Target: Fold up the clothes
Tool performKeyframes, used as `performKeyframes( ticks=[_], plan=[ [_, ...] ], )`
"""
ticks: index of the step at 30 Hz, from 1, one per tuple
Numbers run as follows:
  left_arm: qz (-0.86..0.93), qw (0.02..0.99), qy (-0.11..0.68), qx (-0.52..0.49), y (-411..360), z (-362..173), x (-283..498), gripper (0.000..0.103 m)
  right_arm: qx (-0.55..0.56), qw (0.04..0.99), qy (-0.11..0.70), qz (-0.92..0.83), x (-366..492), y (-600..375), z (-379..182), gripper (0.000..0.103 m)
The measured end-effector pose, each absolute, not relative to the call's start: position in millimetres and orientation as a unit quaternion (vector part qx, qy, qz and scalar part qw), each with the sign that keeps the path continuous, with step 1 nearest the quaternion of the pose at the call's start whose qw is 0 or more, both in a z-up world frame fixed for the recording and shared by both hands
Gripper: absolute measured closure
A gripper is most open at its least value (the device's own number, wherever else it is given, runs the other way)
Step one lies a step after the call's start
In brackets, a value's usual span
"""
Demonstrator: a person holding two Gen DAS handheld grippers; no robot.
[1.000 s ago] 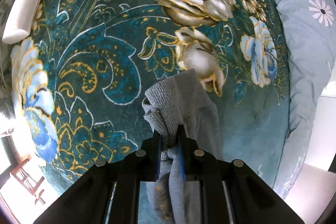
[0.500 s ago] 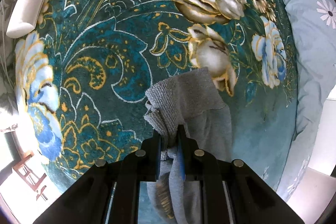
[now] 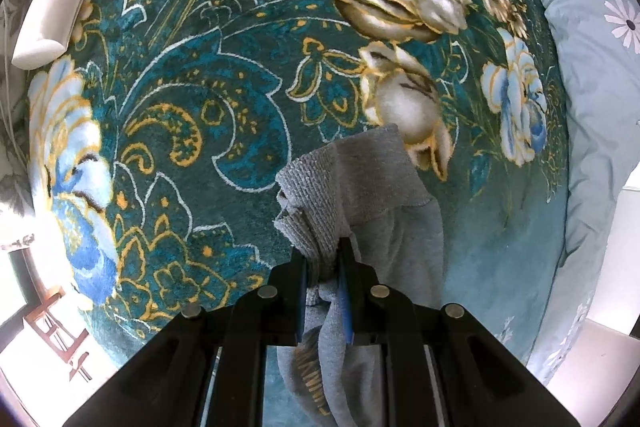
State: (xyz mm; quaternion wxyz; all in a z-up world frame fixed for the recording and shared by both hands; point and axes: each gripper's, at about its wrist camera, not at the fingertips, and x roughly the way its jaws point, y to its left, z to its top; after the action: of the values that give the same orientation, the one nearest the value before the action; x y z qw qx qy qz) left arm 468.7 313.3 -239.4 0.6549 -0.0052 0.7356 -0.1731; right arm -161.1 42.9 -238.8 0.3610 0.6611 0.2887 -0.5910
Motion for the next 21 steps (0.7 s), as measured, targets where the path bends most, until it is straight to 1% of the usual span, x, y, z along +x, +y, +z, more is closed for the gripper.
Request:
performKeyframes(
  ticks=[1,2,3,4,5,6,8,9,10,12,14,18,19,21],
  plan=[
    [-0.174,0.654,0.736,-0.005,313,-239,469,0.089,0.665,0.348,0.293,-0.592,-165,45,-244,0.084],
    [-0.176,0.653,0.737,-0.006,313,-239,470,0.089,0.674,0.347,0.287,-0.586,-171,49,-246,0.098],
    [-0.178,0.651,0.738,-0.007,313,-239,471,0.089,0.685,0.348,0.277,-0.577,-177,53,-247,0.101],
    [-0.180,0.650,0.738,-0.011,314,-239,471,0.089,0.699,0.359,0.251,-0.565,-185,59,-244,0.101],
    [-0.183,0.648,0.739,-0.016,315,-239,472,0.089,0.714,0.384,0.205,-0.549,-195,66,-235,0.101],
    [-0.186,0.646,0.740,-0.022,317,-239,474,0.089,0.724,0.419,0.142,-0.530,-206,75,-221,0.101],
    [-0.186,0.644,0.741,-0.024,320,-240,475,0.089,0.698,0.503,0.025,-0.508,-235,104,-177,0.101],
    [-0.184,0.644,0.742,-0.019,321,-243,476,0.089,0.677,0.533,-0.009,-0.508,-249,121,-159,0.101],
    [-0.181,0.644,0.743,-0.016,323,-245,476,0.089,0.667,0.540,-0.024,-0.513,-262,138,-151,0.101],
    [-0.172,0.644,0.745,-0.017,328,-248,476,0.089,0.669,0.508,-0.017,-0.543,-280,166,-155,0.101],
    [-0.163,0.642,0.749,-0.029,332,-250,475,0.089,0.676,0.470,0.027,-0.567,-292,187,-170,0.101],
    [-0.165,0.643,0.748,-0.018,330,-247,475,0.089,0.722,0.378,0.086,-0.573,-310,227,-237,0.101],
    [-0.167,0.642,0.748,-0.018,329,-246,476,0.089,0.733,0.365,0.080,-0.568,-313,238,-249,0.100],
    [-0.173,0.643,0.746,-0.017,326,-243,478,0.089,0.726,0.366,0.061,-0.579,-318,255,-248,0.098]
  ],
)
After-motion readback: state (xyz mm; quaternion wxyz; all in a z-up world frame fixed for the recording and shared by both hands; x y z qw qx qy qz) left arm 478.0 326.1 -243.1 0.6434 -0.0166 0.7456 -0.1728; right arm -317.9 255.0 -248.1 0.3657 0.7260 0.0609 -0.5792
